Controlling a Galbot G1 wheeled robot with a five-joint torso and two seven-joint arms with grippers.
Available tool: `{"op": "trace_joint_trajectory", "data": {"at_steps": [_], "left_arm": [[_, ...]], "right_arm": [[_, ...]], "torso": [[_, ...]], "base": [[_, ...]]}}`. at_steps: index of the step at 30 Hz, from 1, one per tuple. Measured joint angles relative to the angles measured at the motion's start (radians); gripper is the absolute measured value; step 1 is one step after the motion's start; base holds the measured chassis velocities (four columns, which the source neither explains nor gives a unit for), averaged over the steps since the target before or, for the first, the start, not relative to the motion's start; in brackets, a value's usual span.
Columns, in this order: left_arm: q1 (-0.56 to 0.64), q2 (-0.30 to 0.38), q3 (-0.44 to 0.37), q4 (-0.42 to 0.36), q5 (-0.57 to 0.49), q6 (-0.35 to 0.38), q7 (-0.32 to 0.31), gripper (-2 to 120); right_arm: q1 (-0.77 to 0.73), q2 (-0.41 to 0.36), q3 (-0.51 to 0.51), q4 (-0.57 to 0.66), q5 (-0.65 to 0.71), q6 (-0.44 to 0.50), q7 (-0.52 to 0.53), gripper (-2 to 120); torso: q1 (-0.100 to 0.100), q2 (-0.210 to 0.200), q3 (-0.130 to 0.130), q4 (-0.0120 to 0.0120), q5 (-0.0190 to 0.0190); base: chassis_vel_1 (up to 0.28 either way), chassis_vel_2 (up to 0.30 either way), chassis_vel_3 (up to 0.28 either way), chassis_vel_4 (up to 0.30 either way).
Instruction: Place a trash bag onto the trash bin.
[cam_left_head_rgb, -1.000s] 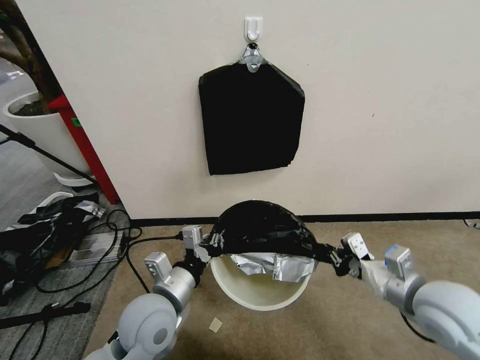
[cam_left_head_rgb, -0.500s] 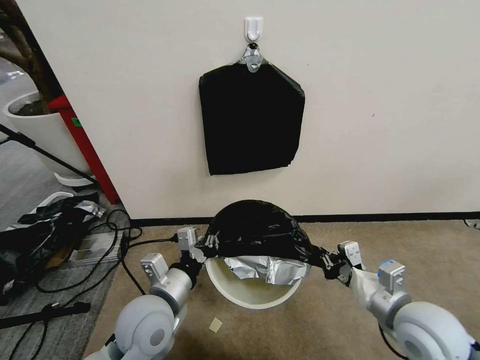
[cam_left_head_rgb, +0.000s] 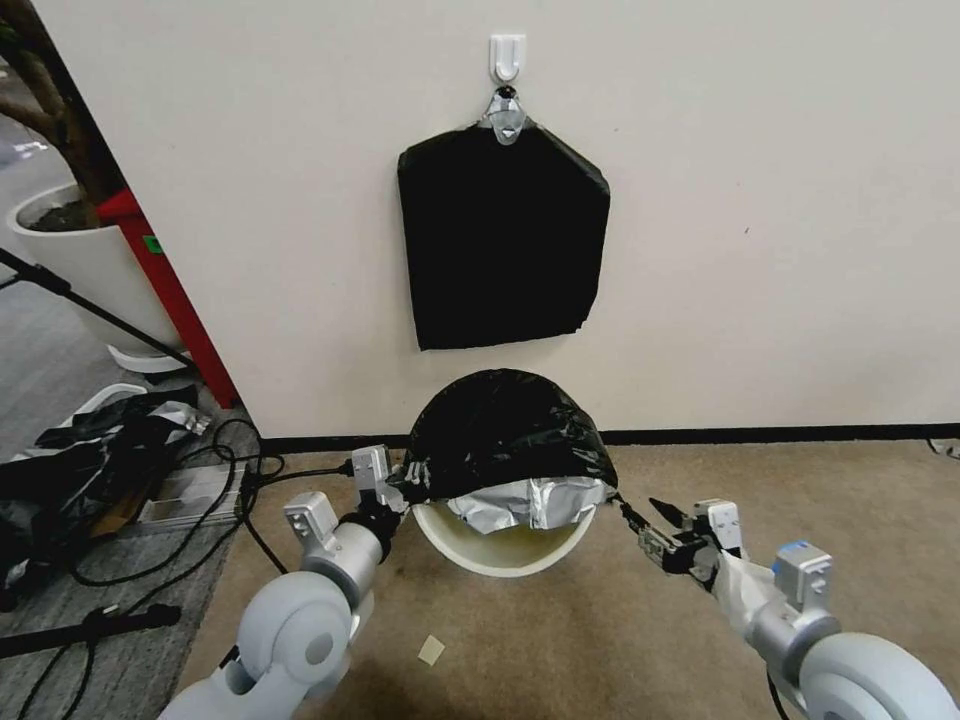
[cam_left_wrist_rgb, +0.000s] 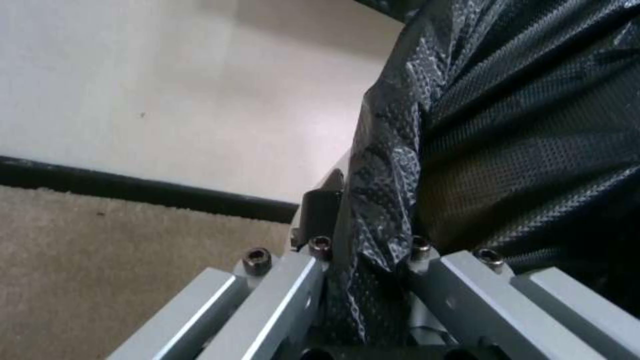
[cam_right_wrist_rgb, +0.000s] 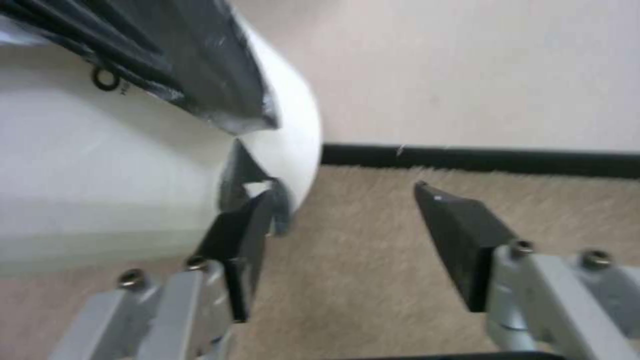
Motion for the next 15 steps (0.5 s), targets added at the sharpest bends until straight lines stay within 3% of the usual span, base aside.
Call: {"op": "trace_joint_trajectory", "data": {"at_steps": [3, 6, 7, 12, 13, 15], "left_arm": [[-0.034, 0.009, 0.001, 0.024, -0.025, 0.023, -0.03, 3], [-0.048, 0.011, 0.004, 0.029, -0.037, 0.036, -0.047, 3], [-0.06, 0.012, 0.009, 0.032, -0.049, 0.054, -0.068, 3], [-0.073, 0.016, 0.019, 0.028, -0.067, 0.084, -0.102, 3], [-0.074, 0.019, 0.027, 0.016, -0.07, 0.103, -0.117, 3], [-0.074, 0.021, 0.032, 0.008, -0.07, 0.116, -0.128, 3]], "right_arm": [[-0.086, 0.016, 0.045, 0.046, -0.15, 0.075, -0.044, 79], [-0.116, 0.018, 0.047, 0.064, -0.234, 0.118, -0.071, 85], [-0.14, 0.018, 0.035, 0.081, -0.322, 0.167, -0.096, 92], [-0.146, 0.022, -0.016, 0.091, -0.502, 0.272, -0.135, 100], [-0.126, 0.022, -0.048, 0.081, -0.603, 0.33, -0.148, 100], [-0.112, 0.021, -0.068, 0.075, -0.637, 0.349, -0.152, 100]], "torso": [[0.0, 0.0, 0.0, 0.0, -0.0001], [0.0, 0.0, 0.0, -0.0001, -0.0001], [0.0, 0.0, 0.0, 0.0, -0.0002], [0.0, 0.0, 0.0, -0.0001, -0.0002], [0.0, 0.0, 0.0, 0.0, -0.0001], [0.0, 0.0, 0.0, 0.0, 0.0002]], "base": [[0.0, 0.0, 0.0, 0.0], [0.0, 0.0, 0.0, 0.0], [0.0, 0.0, 0.0, 0.0], [0.0, 0.0, 0.0, 0.0], [0.0, 0.0, 0.0, 0.0], [0.0, 0.0, 0.0, 0.0]]}}
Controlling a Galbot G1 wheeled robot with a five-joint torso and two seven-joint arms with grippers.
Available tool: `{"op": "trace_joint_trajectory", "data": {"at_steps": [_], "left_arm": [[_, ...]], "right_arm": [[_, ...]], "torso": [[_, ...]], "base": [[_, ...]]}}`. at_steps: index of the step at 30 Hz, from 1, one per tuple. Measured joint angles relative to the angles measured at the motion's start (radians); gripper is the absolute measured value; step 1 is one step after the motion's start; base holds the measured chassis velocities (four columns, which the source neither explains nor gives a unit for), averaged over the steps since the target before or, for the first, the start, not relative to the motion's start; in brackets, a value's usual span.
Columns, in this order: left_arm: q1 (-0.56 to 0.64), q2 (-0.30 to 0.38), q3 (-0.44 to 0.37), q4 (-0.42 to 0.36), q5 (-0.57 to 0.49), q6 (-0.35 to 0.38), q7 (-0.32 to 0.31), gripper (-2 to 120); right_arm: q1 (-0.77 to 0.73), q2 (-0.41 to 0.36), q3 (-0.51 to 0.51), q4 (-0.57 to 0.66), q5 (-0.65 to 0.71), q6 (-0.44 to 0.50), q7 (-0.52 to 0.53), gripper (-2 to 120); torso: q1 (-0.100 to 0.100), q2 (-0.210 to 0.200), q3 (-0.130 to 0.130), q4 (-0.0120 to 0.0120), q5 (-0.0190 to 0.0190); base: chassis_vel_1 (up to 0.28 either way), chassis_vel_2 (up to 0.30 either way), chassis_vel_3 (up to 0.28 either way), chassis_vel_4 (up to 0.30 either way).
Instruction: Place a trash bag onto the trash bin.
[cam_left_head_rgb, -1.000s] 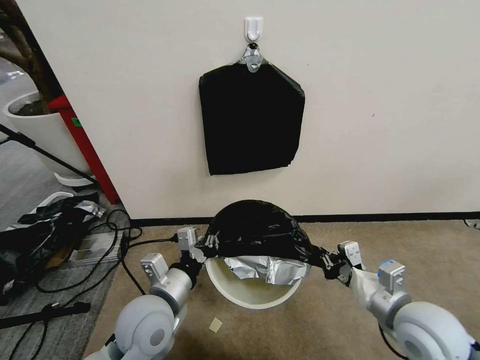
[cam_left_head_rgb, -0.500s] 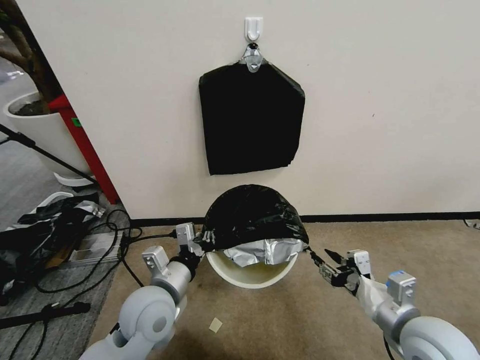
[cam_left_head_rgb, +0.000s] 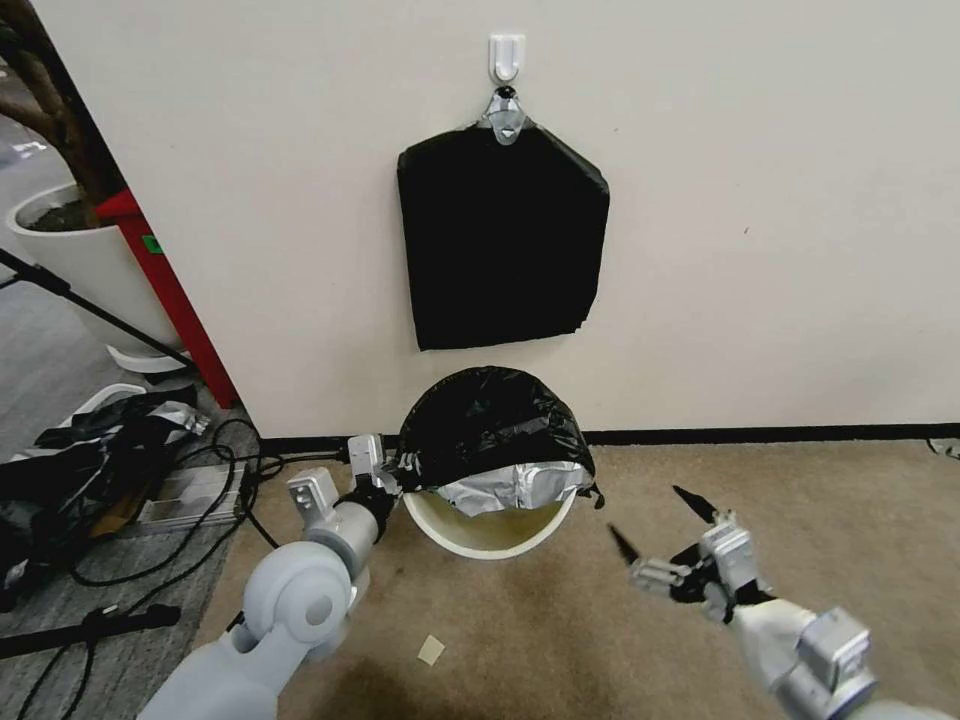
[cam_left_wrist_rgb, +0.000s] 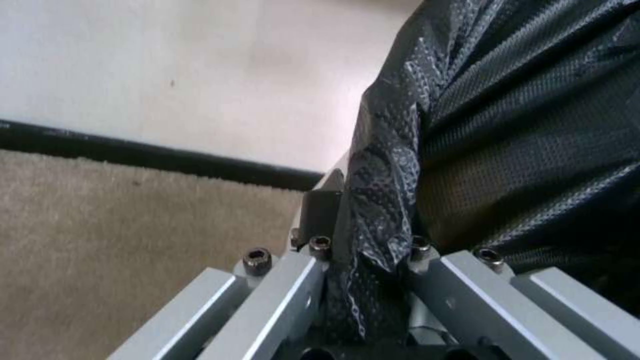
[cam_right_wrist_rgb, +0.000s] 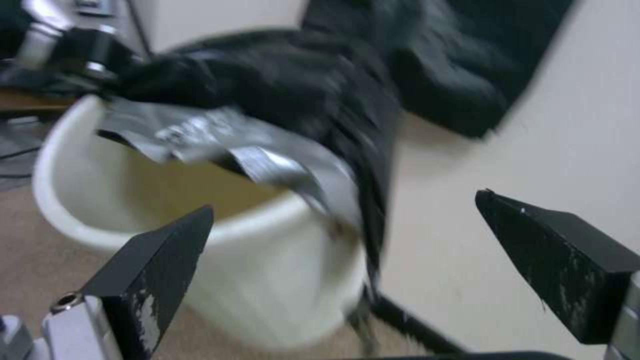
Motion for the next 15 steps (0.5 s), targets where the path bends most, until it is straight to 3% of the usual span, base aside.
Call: {"op": "trace_joint_trajectory", "data": {"at_steps": [6, 15], "left_arm": [[0.008, 0.004, 0.019, -0.044, 0.022, 0.043, -0.037, 3], [0.012, 0.005, 0.025, -0.073, 0.024, 0.064, -0.061, 3]], "right_arm": [[0.059, -0.012, -0.076, -0.004, -0.099, 0.016, -0.02, 100], [0.073, -0.025, -0.062, -0.021, -0.306, 0.057, -0.034, 98]], "torso": [[0.0, 0.0, 0.0, 0.0001, -0.0001], [0.0, 0.0, 0.0, 0.0, -0.0001]], "base": [[0.0, 0.0, 0.0, 0.0], [0.0, 0.0, 0.0, 0.0]]}}
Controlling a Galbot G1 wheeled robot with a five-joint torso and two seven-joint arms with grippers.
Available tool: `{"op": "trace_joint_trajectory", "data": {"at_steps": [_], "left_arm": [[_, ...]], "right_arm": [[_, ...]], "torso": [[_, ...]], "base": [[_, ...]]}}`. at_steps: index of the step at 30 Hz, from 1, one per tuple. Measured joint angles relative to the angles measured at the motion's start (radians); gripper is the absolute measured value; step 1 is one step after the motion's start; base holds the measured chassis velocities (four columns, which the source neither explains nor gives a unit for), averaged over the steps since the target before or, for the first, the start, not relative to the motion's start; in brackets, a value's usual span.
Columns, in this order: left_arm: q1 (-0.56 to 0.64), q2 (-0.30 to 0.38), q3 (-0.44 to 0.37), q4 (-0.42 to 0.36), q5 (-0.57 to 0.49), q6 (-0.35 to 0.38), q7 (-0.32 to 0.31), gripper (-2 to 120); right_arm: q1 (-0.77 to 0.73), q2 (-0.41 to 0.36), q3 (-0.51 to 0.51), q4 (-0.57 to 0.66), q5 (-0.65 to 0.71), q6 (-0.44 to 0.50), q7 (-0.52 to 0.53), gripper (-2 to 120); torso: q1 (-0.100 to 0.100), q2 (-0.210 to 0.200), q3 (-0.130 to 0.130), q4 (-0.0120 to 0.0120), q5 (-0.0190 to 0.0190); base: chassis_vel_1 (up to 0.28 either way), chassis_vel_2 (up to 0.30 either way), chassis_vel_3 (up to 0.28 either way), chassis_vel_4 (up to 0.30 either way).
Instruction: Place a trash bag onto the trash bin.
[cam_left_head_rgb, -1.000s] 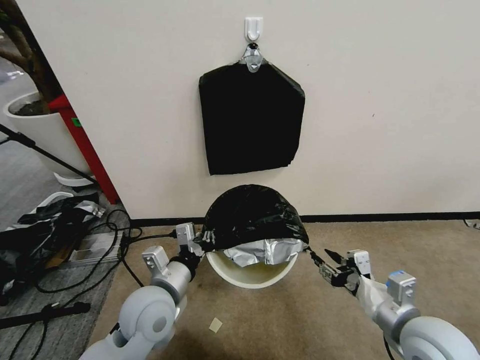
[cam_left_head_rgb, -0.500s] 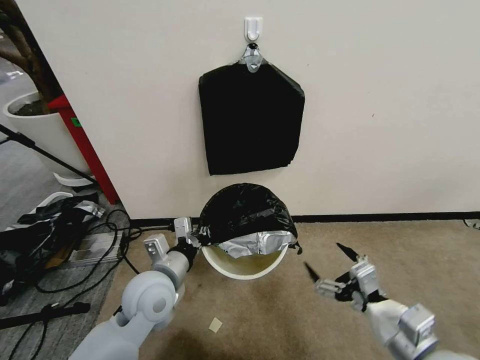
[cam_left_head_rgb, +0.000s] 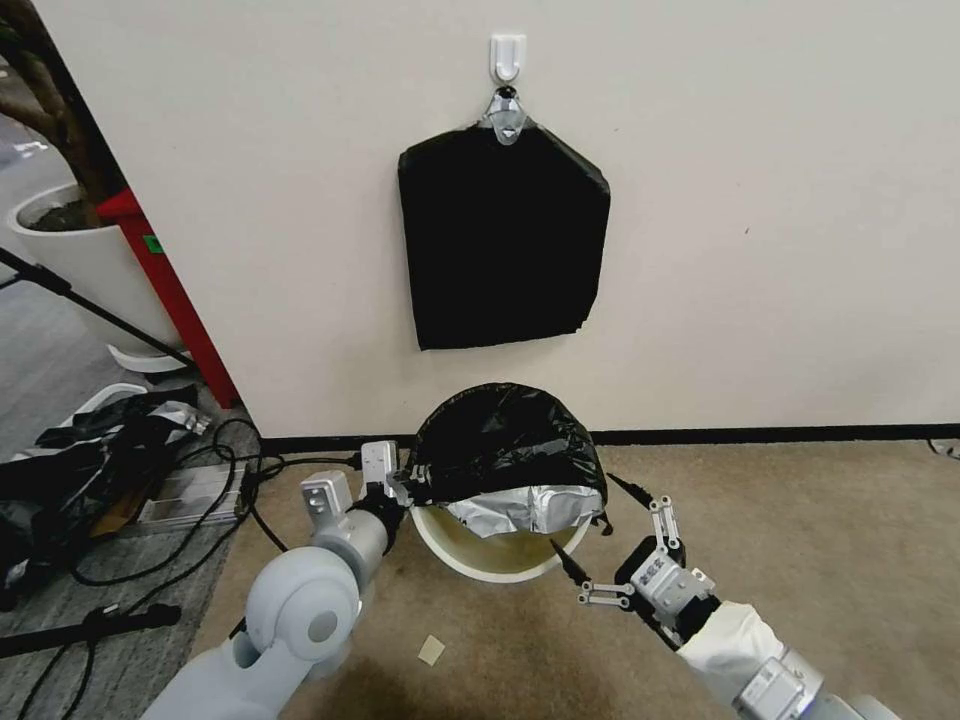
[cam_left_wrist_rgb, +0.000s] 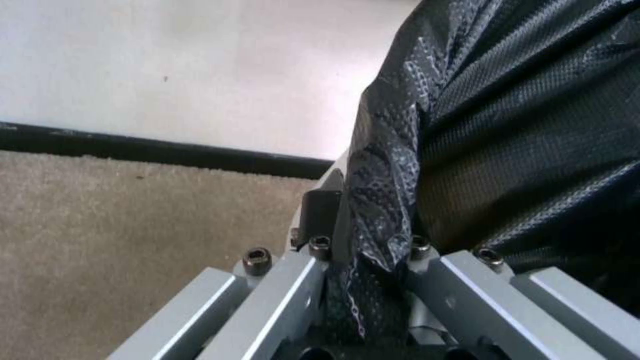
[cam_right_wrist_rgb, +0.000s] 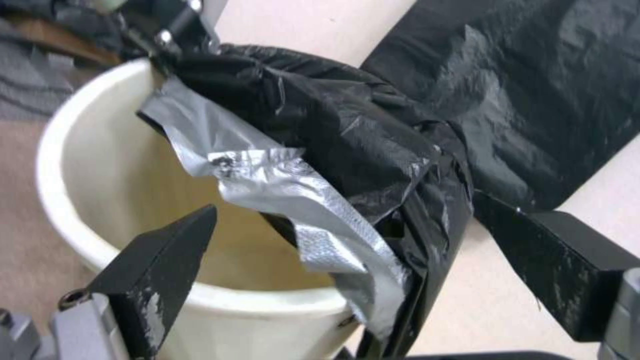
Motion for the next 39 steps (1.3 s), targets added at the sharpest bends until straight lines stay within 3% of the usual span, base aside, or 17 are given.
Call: {"op": "trace_joint_trajectory", "data": {"at_steps": [6, 8, 14, 18, 29, 30, 39], "left_arm": [[0.012, -0.002, 0.006, -0.025, 0.004, 0.01, -0.013, 3], [0.019, -0.002, 0.007, -0.036, 0.006, 0.013, -0.016, 3], [0.03, -0.003, 0.008, -0.055, 0.007, 0.015, -0.022, 3], [0.045, -0.004, 0.008, -0.074, 0.009, 0.016, -0.024, 3], [0.062, -0.003, 0.006, -0.095, 0.013, 0.019, -0.024, 3], [0.062, -0.003, 0.004, -0.095, 0.013, 0.019, -0.025, 3], [0.048, -0.014, -0.014, -0.087, -0.035, 0.021, -0.046, 3]], "right_arm": [[-0.003, -0.014, 0.021, 0.011, -0.096, 0.004, -0.002, 90], [-0.003, -0.019, 0.031, 0.02, -0.13, 0.007, -0.002, 79], [-0.009, -0.03, 0.043, 0.024, -0.156, 0.022, -0.03, 61], [-0.013, -0.029, 0.055, 0.028, -0.192, 0.052, -0.055, 41], [-0.019, -0.029, 0.064, 0.026, -0.216, 0.063, -0.061, 8], [-0.024, -0.029, 0.065, 0.025, -0.214, 0.076, -0.061, 0], [-0.043, -0.035, 0.05, 0.008, -0.16, 0.187, -0.1, 0]], "torso": [[0.0, 0.0, 0.0, 0.0, 0.0], [0.0, 0.0, 0.0, 0.0001, -0.0001], [0.0, 0.0, 0.0, 0.0, 0.0], [0.0, 0.0, 0.0, 0.0, 0.0], [0.0, 0.0, 0.0, 0.0, -0.0001], [0.0, 0.0, 0.0, 0.0, 0.0], [0.0, 0.0, 0.0, 0.0, -0.0002]], "base": [[0.0, 0.0, 0.0, 0.0], [0.0, 0.0, 0.0, 0.0], [0.0, 0.0, 0.0, 0.0], [0.0, 0.0, 0.0, 0.0], [0.0, 0.0, 0.0, 0.0], [0.0, 0.0, 0.0, 0.0], [0.0, 0.0, 0.0, 0.0]]}}
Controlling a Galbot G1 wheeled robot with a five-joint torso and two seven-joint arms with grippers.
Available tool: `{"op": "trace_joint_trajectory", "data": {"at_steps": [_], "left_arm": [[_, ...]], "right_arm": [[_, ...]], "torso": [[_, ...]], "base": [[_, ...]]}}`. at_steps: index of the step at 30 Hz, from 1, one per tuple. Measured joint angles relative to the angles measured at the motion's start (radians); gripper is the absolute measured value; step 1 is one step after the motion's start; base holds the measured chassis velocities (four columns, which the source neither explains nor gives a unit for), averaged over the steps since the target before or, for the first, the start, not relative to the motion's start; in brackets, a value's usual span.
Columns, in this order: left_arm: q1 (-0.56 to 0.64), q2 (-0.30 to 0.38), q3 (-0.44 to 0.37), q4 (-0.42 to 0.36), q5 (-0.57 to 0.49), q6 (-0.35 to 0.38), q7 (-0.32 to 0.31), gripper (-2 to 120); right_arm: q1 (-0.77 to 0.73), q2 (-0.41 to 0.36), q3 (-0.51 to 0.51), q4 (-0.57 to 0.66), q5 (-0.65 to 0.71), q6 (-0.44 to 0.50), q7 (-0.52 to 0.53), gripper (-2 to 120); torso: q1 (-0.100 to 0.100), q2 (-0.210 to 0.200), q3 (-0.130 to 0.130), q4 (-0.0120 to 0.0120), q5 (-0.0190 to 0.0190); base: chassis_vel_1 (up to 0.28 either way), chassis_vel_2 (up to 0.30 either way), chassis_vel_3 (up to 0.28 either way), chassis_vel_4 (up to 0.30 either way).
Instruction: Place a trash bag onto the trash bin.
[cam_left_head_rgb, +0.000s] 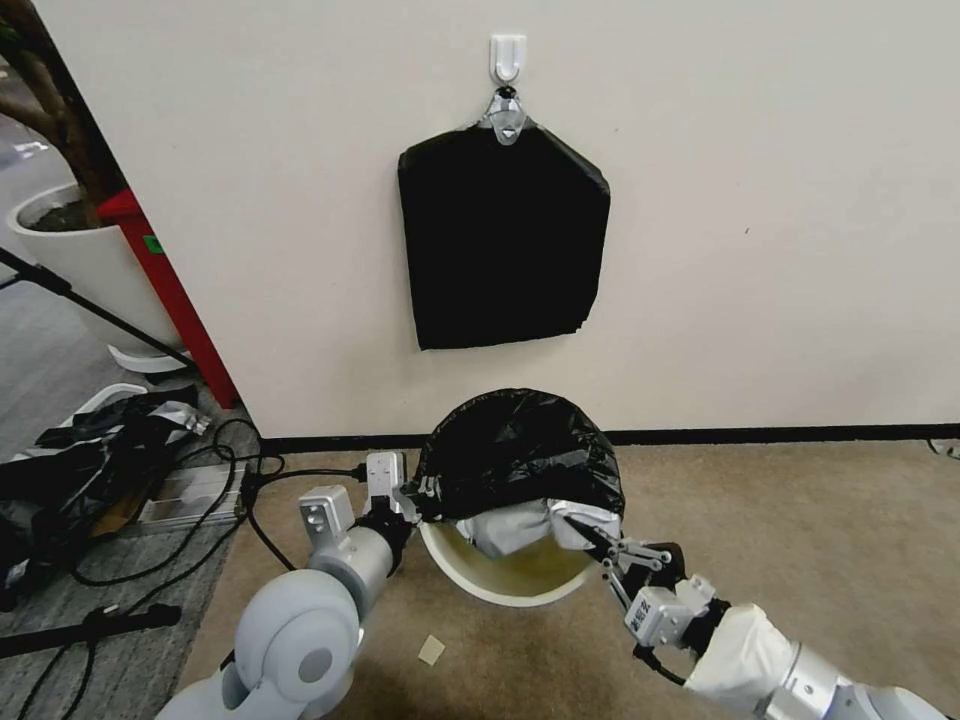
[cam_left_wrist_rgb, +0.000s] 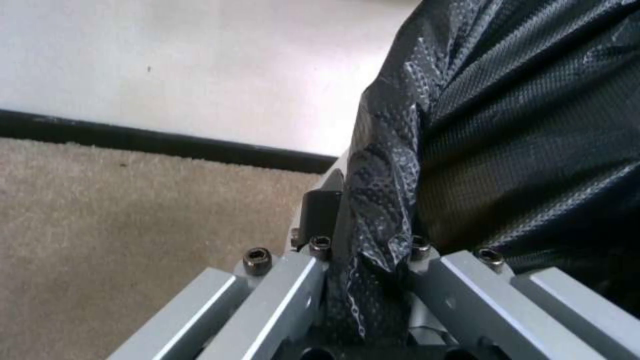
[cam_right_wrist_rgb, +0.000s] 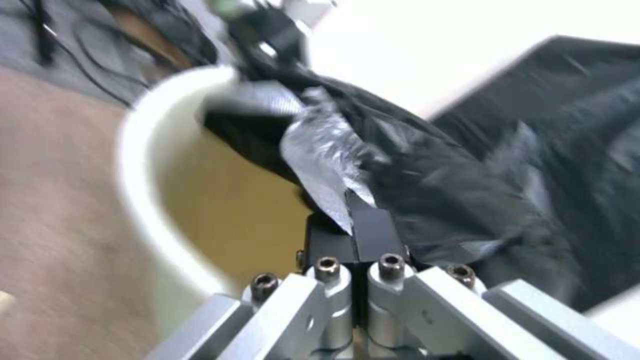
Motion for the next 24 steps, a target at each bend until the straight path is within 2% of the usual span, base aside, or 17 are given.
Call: {"op": "trace_joint_trajectory", "data": {"at_steps": [1, 3, 5, 11, 16, 24], "left_arm": [[-0.005, 0.0, -0.007, 0.0, -0.023, 0.004, -0.01, 3], [-0.007, 0.0, -0.01, 0.0, -0.032, 0.006, -0.014, 3], [-0.013, 0.001, -0.02, 0.0, -0.068, 0.011, -0.029, 3], [-0.007, -0.001, -0.025, -0.013, -0.114, 0.013, -0.046, 3], [0.007, -0.01, -0.026, -0.029, -0.146, 0.012, -0.061, 3], [0.038, -0.016, -0.028, -0.071, -0.187, 0.01, -0.078, 3]], "right_arm": [[0.002, -0.002, -0.003, -0.015, 0.009, 0.053, -0.036, 0], [0.003, -0.002, -0.005, -0.021, 0.01, 0.067, -0.049, 0], [0.014, -0.005, -0.018, -0.058, 0.022, 0.124, -0.129, 0], [0.045, 0.012, -0.059, -0.123, 0.016, 0.173, -0.236, 0], [0.093, 0.027, -0.102, -0.186, -0.01, 0.168, -0.231, 0], [0.191, 0.062, -0.181, -0.345, -0.033, 0.125, -0.164, 0]], "torso": [[0.0, 0.0, 0.0, 0.0, 0.0], [0.0, 0.0, 0.0, 0.0, 0.0001], [0.0, 0.0, 0.0, 0.0, 0.0001], [0.0, 0.0, 0.0, -0.0001, 0.0001], [0.0, 0.0, 0.0, 0.0, 0.0002], [0.0, 0.0, 0.0, 0.0, 0.0003]], "base": [[0.0, 0.0, 0.0, 0.0], [0.0, 0.0, 0.0, 0.0], [0.0, 0.0, 0.0, 0.0], [0.0, 0.0, 0.0, 0.0], [0.0, 0.0, 0.0, 0.0], [0.0, 0.0, 0.0, 0.0]]}}
